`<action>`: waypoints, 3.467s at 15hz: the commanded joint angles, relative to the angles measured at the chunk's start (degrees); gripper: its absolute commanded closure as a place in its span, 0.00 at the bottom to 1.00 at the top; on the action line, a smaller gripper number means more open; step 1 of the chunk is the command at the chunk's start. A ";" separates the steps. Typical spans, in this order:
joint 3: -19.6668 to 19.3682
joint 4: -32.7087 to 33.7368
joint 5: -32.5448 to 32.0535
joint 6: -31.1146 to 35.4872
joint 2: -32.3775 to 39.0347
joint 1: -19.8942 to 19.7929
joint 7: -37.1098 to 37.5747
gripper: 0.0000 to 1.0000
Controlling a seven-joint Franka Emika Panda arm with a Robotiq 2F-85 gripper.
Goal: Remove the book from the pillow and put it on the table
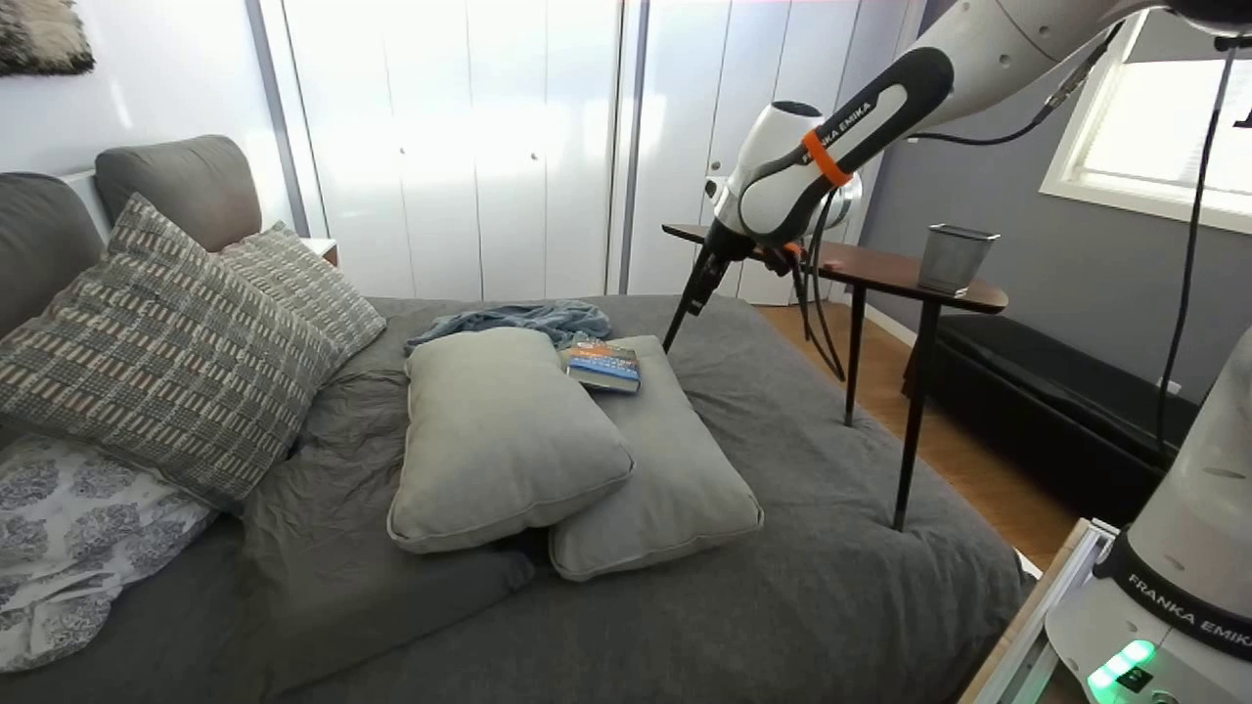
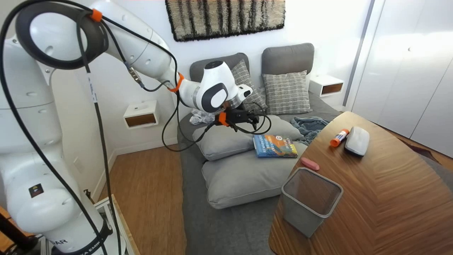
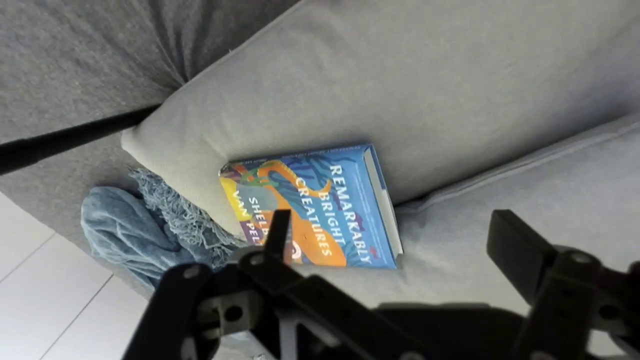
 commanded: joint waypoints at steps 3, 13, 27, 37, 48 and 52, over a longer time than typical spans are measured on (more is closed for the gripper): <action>-4.76 7.47 -20.93 0.73 11.37 8.23 21.91 0.00; -11.48 19.26 -40.89 -0.71 25.82 16.34 35.68 0.00; -18.42 24.42 -42.91 6.22 34.96 20.42 49.98 0.00; -21.41 37.63 -39.28 9.28 48.15 19.21 55.16 0.00; -23.07 53.25 -39.04 6.90 59.74 18.33 53.95 0.00; -25.20 59.14 -39.92 2.45 64.40 18.40 55.69 0.00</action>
